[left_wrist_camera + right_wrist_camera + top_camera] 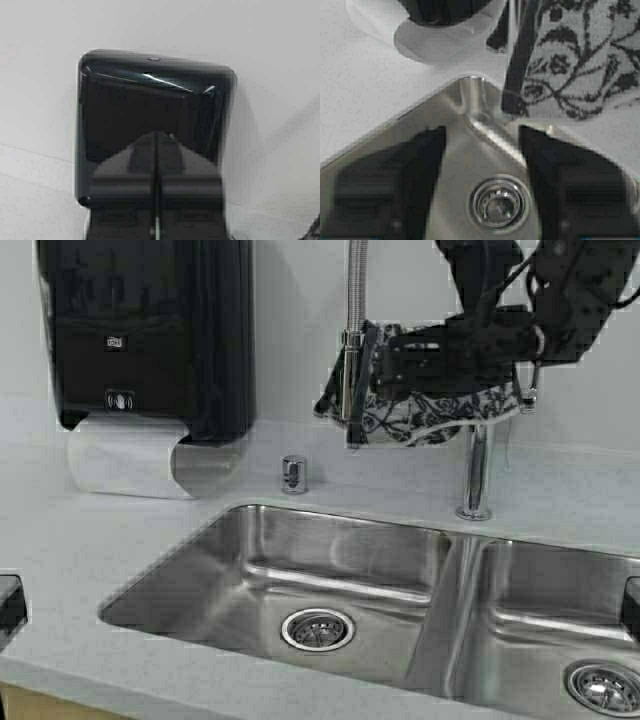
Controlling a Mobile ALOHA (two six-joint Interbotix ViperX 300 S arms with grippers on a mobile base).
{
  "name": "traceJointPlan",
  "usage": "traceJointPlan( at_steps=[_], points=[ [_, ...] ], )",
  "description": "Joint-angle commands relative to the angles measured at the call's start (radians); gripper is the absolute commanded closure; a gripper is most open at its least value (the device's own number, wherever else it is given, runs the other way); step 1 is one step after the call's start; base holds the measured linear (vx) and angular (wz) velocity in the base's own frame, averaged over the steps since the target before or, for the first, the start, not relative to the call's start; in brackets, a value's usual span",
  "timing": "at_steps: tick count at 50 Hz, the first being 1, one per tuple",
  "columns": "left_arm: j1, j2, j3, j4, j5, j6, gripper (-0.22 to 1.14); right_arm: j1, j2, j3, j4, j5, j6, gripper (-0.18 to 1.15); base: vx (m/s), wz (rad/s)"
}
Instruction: Get the cloth and wipe up the spill under the wine glass
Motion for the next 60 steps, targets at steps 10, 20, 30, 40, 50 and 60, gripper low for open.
traceJointPlan(
  at_steps=[10,20,30,40,50,60],
  points=[
    [0.002,-0.009,-0.008,0.000,-0.003,0.002,0.89,0.003,0.077,-0.089,0.002,-0.054,-0.003,0.03,0.08,0.02],
    [0.002,-0.009,-0.008,0.000,-0.003,0.002,0.89,0.002,0.143,-0.156,0.015,-0.054,-0.005,0.03,0.07,0.02],
    [0.002,-0.009,-0.006,0.000,-0.003,0.003,0.89,-0.014,0.196,-0.210,0.092,-0.054,-0.006,0.03,0.05,0.02],
    [0.002,-0.009,-0.006,0.000,0.000,0.003,0.89,-0.025,0.227,-0.242,0.107,-0.054,-0.008,0.03,0.03,0.01],
    [0.002,-0.011,-0.006,0.000,0.000,0.006,0.89,-0.025,0.229,-0.247,0.107,-0.054,-0.014,0.17,0.01,0.01],
    [0.002,-0.011,-0.005,0.000,0.000,0.006,0.89,-0.025,0.224,-0.235,0.112,-0.055,-0.017,0.76,0.00,0.00]
  ],
)
